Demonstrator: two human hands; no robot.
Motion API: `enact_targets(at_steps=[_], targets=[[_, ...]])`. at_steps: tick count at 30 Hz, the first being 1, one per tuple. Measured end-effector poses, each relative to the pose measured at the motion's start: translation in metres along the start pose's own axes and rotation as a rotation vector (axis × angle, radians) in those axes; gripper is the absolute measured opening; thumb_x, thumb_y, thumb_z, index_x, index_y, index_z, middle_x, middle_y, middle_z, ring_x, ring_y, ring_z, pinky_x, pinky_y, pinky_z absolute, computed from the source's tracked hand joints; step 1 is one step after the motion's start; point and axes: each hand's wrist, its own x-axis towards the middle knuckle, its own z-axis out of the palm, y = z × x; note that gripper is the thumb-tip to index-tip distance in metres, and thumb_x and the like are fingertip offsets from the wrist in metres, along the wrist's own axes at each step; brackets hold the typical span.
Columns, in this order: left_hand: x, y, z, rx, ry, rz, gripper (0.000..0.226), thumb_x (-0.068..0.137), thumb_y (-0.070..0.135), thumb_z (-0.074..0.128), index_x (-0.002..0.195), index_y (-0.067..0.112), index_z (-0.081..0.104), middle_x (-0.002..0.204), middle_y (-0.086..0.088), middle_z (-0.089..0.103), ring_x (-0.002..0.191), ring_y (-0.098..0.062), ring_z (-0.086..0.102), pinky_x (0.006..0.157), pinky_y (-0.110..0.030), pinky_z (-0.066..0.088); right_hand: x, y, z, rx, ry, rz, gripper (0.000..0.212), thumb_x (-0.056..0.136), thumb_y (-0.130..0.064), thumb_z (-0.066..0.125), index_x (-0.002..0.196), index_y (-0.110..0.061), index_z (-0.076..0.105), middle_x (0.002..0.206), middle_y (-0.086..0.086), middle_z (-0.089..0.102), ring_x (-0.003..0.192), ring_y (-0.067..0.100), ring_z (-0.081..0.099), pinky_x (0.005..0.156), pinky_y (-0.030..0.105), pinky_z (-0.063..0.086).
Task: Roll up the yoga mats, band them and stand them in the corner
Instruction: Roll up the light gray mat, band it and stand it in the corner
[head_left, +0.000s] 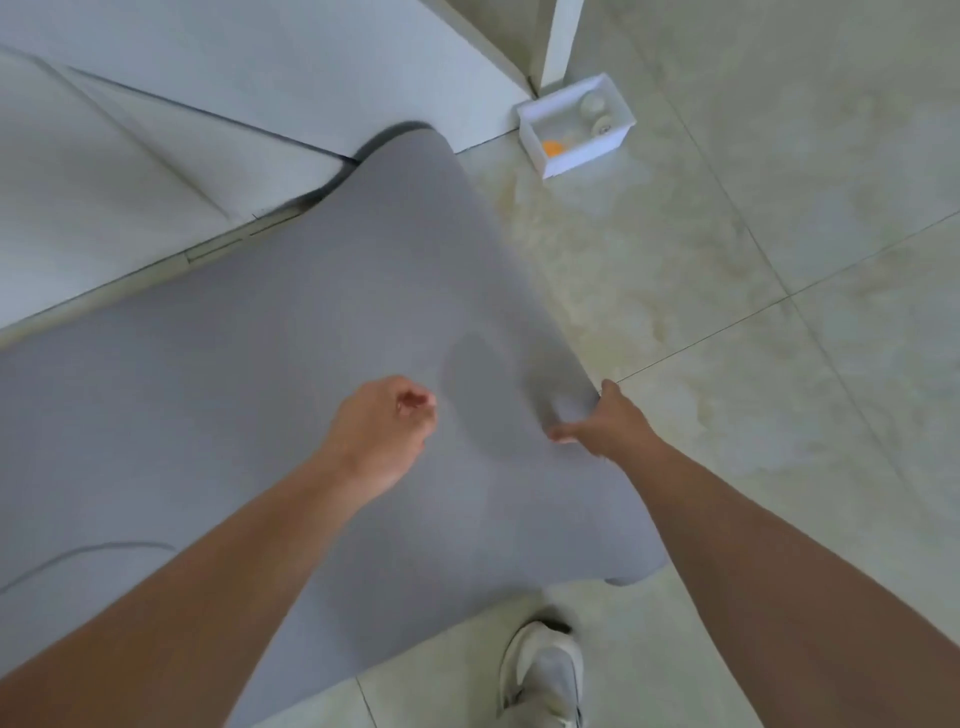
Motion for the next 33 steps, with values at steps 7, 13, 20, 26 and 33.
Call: enact_targets(at_steps=[7,13,20,26,33], targets=[[-0.042,0.042,-0.029,0.344,0.019,0.161,0.024,0.096,0.018,0.058,0.118,0.019,0.067,0.12,-0.001,0.066,0.115,-0.02,0.061,0.095,-0.031,0.045,-0.092,-0.046,-0.003,-0.256,0.232,-0.159,0.055,0.073,-0.036,0.076,0.117,-0.015,0.051,0.116,0.005,0.055,0.116,0.028,0.054,0.09,0.037,0.046],[-0.117,0.16,-0.15,0.602,0.187,0.526,0.03,0.088,0.012,0.063,0.118,0.016,0.068,0.121,-0.004,0.061,0.115,-0.031,0.055,0.091,-0.042,0.047,-0.26,-0.123,-0.047,-0.483,0.447,-0.661,0.047,0.041,-0.02,0.085,0.082,-0.014,0.063,0.076,0.003,0.057,0.069,0.026,0.058,0.054,0.034,0.045],[-0.25,0.237,-0.358,0.873,-0.027,0.185,0.035,0.099,0.044,0.045,0.114,0.02,0.065,0.121,-0.003,0.064,0.111,-0.025,0.058,0.091,-0.035,0.048,-0.487,-0.223,-0.131,-0.653,0.721,-1.09,0.035,0.047,-0.015,0.077,0.079,-0.019,0.061,0.075,0.002,0.054,0.066,0.026,0.051,0.057,0.032,0.034],[-0.418,0.228,-0.548,0.559,-0.018,0.029,0.044,0.096,0.057,0.048,0.098,0.02,0.072,0.103,-0.002,0.068,0.094,-0.018,0.062,0.091,-0.037,0.046,-0.674,-0.321,-0.179,-0.701,1.061,-1.389,0.038,0.061,-0.012,0.062,0.098,-0.016,0.062,0.085,0.004,0.057,0.076,0.025,0.05,0.061,0.034,0.035],[-0.575,0.199,-0.682,0.051,0.135,-0.111,0.069,0.055,0.079,0.076,0.101,0.028,0.07,0.104,0.003,0.068,0.098,-0.021,0.064,0.098,-0.04,0.042,-0.826,-0.415,-0.181,-0.752,1.333,-1.587,0.042,0.076,0.0,0.032,0.097,-0.013,0.066,0.083,0.006,0.057,0.072,0.026,0.053,0.059,0.034,0.036]])
